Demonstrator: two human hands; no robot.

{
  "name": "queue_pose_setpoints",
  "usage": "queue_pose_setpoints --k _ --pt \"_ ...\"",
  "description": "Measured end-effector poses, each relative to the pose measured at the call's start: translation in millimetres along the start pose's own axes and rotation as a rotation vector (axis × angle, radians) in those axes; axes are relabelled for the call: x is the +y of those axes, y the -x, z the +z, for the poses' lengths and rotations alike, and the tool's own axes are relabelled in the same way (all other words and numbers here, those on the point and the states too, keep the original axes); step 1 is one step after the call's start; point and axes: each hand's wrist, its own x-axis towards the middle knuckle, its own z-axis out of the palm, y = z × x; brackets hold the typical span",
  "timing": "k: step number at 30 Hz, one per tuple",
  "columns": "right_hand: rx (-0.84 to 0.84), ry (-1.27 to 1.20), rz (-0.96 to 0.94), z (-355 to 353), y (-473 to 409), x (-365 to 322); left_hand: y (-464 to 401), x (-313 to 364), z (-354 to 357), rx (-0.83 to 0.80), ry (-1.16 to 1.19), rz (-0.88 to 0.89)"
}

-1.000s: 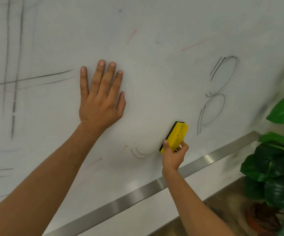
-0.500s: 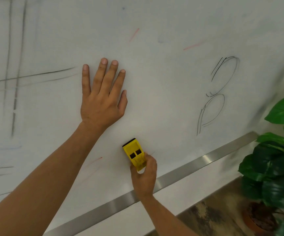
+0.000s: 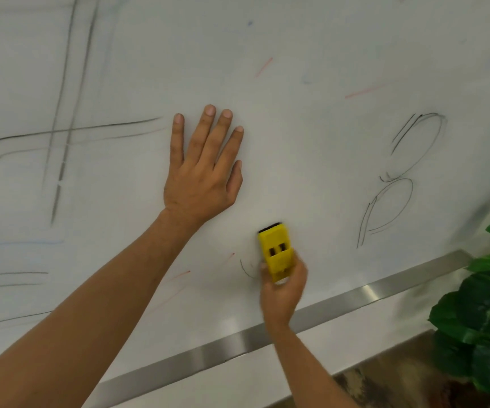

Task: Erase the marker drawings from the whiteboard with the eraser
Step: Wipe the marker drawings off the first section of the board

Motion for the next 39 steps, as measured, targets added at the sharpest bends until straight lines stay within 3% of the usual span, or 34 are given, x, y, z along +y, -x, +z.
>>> queue_pose_setpoints --k 4,7,9,17,20,25,28,33,37,39 --pt "-0.327 0.245 -0.485 19 60 -6 0 -1 -1 0.01 0.015 0.001" --pt "-0.377 0.301 -0.689 16 51 -1 0 -3 -1 0.005 0.026 0.015" --pt "-0.351 0.335 -0.703 5 26 2 0 -4 -1 0.006 0.026 0.018" --pt "-0.071 0.182 0.024 -19 -25 13 0 -2 1 0.005 0.012 0.007" --pt "-0.1 0.203 0.019 -8 0 6 0 -1 1 0.007 0.013 0.003" --pt "-0.42 0.417 -0.218 11 66 -6 0 -1 0 0.014 0.021 0.003" --pt "-0.436 0.443 -0.228 9 66 2 1 -2 0 0.017 0.023 0.01" --pt "-0.164 0.265 0.131 -14 13 31 0 -1 -1 0.022 0.023 0.011" --pt "-0.066 0.143 0.403 -29 -29 46 -1 1 -2 0.025 0.005 0.005" --pt "-0.046 0.113 0.445 -26 -26 45 -1 2 -2 0.029 0.0 0.003"
